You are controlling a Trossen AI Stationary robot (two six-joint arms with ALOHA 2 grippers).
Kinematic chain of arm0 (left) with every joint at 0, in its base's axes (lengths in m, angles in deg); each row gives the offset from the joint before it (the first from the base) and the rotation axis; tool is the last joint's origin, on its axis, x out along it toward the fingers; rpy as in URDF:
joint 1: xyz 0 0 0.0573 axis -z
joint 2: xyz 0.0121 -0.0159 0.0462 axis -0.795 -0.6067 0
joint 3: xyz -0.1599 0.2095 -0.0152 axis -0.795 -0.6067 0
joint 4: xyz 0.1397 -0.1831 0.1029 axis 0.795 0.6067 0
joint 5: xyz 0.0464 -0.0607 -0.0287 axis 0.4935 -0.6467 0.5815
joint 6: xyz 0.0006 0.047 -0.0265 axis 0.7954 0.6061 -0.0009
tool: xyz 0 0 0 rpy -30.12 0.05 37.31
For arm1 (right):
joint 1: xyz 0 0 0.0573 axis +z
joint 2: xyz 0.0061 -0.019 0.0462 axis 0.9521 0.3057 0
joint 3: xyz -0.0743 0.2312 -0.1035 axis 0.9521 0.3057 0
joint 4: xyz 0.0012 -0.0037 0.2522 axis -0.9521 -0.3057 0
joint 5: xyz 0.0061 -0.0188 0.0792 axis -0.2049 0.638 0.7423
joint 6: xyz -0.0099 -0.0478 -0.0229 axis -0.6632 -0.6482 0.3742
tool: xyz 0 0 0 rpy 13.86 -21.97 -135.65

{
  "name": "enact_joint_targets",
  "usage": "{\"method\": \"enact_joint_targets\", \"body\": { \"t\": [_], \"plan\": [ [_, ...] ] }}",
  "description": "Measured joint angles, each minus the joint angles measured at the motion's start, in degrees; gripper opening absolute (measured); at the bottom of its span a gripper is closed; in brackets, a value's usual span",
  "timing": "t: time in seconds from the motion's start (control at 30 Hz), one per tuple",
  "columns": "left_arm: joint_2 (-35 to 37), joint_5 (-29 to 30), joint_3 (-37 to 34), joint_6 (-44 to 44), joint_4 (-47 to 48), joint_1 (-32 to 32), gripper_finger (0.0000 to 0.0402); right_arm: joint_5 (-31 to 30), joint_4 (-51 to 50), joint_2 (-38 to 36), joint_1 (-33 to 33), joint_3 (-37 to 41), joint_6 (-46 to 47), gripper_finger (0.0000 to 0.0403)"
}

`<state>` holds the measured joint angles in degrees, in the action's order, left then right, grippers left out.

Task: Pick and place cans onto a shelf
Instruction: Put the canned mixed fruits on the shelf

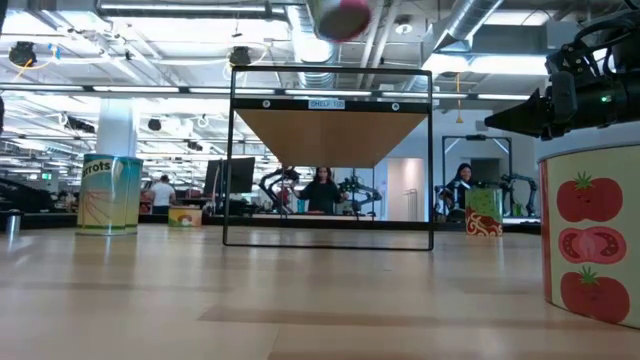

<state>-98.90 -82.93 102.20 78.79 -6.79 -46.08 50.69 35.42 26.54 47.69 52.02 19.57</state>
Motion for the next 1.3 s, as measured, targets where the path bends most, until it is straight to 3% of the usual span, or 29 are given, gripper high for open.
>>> {"method": "enact_joint_targets", "body": {
  "t": [0.3,0.47,0.9,1.3],
  "plan": [
    [-1.5,-10.6,4.7,14.6,5.4,-26.6,0.0002,0.0,0.0,0.0,0.0,0.0,0.0,0.0043],
    [-4.2,-13.3,4.7,22.3,6.2,-36.4,0.0001,0.0,0.0,0.0,0.0,0.0,0.0,0.0043],
    [-12.4,-10.8,4.7,33.7,4.1,-41.7,0.0001,0.1,0.1,-0.1,0.0,0.0,0.0,0.0043],
    [-13.8,-13.4,4.7,33.6,2.3,-43.0,0.0014,0.2,0.1,-0.1,0.0,0.0,0.0,0.0043]
  ]
}}
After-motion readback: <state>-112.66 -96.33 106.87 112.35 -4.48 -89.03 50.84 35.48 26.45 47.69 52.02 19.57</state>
